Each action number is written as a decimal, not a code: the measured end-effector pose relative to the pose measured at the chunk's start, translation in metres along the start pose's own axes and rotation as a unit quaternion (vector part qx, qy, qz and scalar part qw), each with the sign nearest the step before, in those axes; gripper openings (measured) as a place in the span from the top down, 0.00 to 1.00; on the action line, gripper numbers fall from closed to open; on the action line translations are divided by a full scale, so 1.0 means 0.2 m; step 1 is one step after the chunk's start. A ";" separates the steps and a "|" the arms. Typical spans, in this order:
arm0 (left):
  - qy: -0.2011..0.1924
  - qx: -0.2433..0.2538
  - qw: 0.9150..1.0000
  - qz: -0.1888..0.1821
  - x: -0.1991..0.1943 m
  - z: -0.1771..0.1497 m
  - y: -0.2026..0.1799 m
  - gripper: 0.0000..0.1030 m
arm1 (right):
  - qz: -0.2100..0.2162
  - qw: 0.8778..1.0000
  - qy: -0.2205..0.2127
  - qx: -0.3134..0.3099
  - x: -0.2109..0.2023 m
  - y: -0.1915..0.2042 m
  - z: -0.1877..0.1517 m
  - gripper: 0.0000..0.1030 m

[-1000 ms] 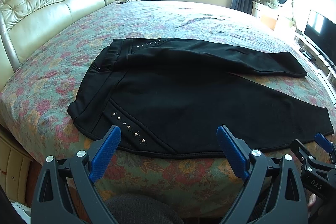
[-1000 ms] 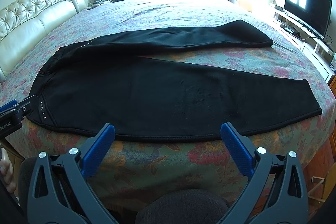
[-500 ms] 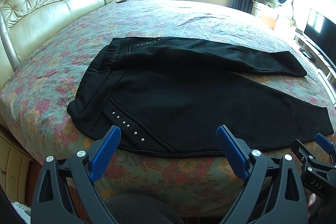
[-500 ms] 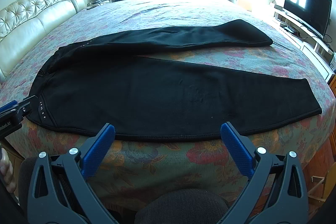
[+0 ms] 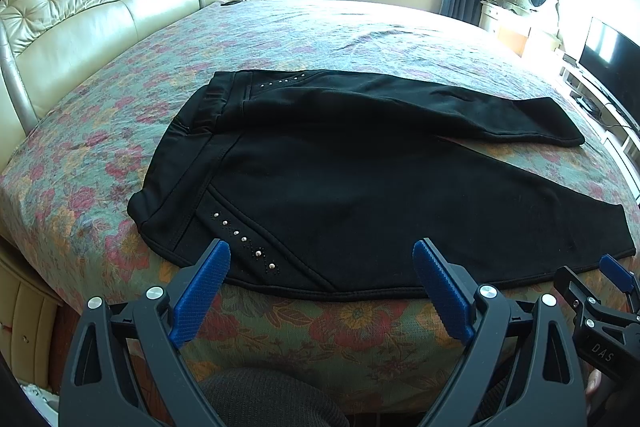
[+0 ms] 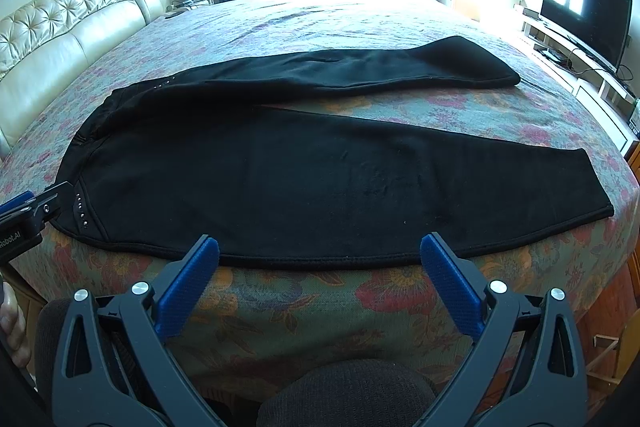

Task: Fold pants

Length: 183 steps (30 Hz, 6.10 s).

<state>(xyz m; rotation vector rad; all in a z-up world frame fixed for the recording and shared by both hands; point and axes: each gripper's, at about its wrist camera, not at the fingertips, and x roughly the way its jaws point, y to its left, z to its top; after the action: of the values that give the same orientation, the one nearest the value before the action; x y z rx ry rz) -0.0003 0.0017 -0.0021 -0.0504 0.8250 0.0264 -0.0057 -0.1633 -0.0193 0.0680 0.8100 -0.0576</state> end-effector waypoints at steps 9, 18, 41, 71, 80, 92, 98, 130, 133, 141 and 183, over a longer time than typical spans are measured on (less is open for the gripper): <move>-0.009 0.000 1.000 -0.002 -0.01 0.00 0.00 0.11 | 0.000 1.000 0.000 0.000 0.00 0.00 0.00 0.02; -0.023 -0.002 1.000 -0.008 -0.01 0.01 0.00 0.11 | 0.003 1.000 0.004 0.002 0.02 0.00 -0.01 0.02; 0.025 -0.030 0.990 -0.137 0.18 0.16 0.24 0.11 | 0.017 1.000 0.013 -0.001 0.10 0.01 0.04 0.02; 0.124 -0.088 0.954 -0.257 1.52 1.08 1.19 0.11 | 0.058 0.996 0.057 -0.040 0.48 0.23 0.31 0.02; 0.122 -0.085 0.957 -0.250 1.50 1.10 1.18 0.11 | 0.070 0.994 0.066 -0.043 0.53 0.24 0.31 0.02; 0.122 0.036 0.960 -0.250 1.48 1.12 0.94 0.74 | 0.190 0.969 0.041 -0.155 0.86 0.07 1.12 0.02; 0.137 0.017 0.962 -0.235 1.55 1.12 0.98 0.77 | 0.137 0.948 0.109 -0.265 1.43 0.03 1.50 0.02; -0.026 -0.011 0.931 -0.363 0.89 1.05 1.10 0.82 | 0.102 0.933 -0.028 -0.345 0.67 -0.06 1.06 0.94; -0.026 -0.011 0.930 -0.367 0.74 0.88 1.12 0.82 | 0.102 0.935 -0.033 -0.338 0.51 -0.07 0.81 0.94; 0.061 -0.074 0.947 -0.305 0.62 0.31 1.24 0.22 | 0.085 0.939 0.043 -0.331 0.51 -0.09 0.28 0.84; 0.013 -0.417 0.905 -0.079 0.41 0.01 1.04 0.19 | 0.252 0.870 0.099 0.413 0.80 -0.67 0.28 0.32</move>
<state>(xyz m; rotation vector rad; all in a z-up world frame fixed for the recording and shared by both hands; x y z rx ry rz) 0.0482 0.2103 -0.0677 -0.9294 0.7838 0.2262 0.1344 -0.3055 -0.1016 1.1132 0.9038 0.1036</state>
